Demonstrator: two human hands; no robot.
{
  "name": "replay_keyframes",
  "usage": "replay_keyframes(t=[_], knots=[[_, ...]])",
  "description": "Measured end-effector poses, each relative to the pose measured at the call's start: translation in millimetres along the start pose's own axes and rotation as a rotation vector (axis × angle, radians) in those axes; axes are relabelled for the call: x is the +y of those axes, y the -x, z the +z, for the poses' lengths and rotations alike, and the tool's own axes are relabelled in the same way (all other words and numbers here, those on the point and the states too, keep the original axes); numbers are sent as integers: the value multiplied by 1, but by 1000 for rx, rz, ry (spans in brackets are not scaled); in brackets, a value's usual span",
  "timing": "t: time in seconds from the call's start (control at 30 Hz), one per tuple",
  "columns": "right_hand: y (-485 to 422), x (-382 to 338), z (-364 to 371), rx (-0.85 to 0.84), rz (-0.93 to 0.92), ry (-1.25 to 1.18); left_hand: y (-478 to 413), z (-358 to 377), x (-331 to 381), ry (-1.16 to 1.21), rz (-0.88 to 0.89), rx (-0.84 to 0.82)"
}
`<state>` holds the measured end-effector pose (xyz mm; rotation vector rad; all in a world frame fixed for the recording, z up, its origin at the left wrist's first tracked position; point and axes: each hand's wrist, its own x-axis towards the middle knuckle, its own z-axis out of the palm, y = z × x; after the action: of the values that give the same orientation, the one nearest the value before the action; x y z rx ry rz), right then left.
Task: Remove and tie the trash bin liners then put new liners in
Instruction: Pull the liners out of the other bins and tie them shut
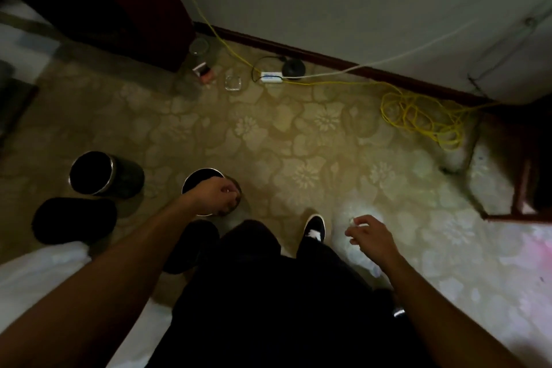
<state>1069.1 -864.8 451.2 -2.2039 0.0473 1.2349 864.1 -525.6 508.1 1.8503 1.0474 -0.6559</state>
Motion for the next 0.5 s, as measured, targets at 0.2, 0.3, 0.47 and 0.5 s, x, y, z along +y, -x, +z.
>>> replay_keyframes(t=[0.2, 0.3, 0.47, 0.5], knots=[[-61, -167, 9, -206, -272, 231, -8, -40, -33, 220, -210, 82], [-82, -255, 30, -285, -398, 337, -13, -57, -54, 363, -281, 105], [-120, -394, 86, -360, -562, 502, -46, -107, -90, 522, -315, 192], [-126, -416, 97, -351, -579, 523, -55, -120, -96, 547, -322, 203]])
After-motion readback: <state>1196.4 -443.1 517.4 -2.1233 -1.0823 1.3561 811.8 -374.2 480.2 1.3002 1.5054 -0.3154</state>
